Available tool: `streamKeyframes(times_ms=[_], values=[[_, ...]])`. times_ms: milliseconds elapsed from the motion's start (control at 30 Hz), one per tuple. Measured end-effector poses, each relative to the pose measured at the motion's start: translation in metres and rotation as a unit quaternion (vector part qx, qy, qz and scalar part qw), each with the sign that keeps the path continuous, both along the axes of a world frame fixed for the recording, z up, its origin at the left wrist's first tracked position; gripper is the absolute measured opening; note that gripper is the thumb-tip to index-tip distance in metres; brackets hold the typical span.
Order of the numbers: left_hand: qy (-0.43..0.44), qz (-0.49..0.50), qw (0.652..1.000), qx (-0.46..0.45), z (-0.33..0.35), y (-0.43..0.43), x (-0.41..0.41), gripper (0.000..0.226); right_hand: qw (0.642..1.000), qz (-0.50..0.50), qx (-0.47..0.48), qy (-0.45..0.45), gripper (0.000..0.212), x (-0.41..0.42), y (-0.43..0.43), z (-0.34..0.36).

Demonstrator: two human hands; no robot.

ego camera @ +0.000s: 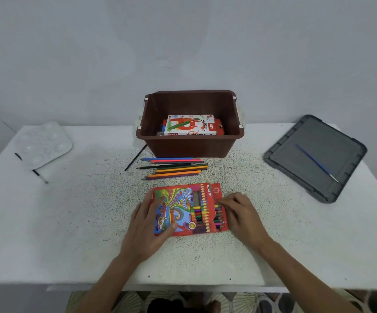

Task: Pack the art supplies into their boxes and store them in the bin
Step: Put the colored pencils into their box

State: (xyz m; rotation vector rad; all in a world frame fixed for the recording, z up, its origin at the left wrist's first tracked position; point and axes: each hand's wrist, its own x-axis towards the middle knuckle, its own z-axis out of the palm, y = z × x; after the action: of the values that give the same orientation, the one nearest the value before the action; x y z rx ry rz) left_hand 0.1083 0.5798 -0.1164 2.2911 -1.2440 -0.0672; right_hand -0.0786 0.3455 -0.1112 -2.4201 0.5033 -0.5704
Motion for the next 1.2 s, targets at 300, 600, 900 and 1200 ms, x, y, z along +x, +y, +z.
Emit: streamKeyframes(times_ms=[300,600,900,1200], values=[[-0.023,0.096,0.993,-0.061,0.004,-0.015,0.033,0.042,1.0,-0.012,-0.022,-0.008,0.036,0.002,0.003,0.003],[-0.191,0.032,0.973,0.126,0.028,-0.042,0.076,0.041,0.999,-0.016,-0.035,0.008,0.036,0.004,0.007,0.001],[-0.235,0.011,0.961,0.145,0.034,-0.048,0.084,0.039,0.999,-0.021,-0.039,0.015,0.029,0.004,0.005,-0.001],[-0.232,0.001,0.963,0.137,0.039,-0.045,0.082,0.045,1.0,-0.025,-0.013,-0.001,0.029,0.003,0.007,0.002]])
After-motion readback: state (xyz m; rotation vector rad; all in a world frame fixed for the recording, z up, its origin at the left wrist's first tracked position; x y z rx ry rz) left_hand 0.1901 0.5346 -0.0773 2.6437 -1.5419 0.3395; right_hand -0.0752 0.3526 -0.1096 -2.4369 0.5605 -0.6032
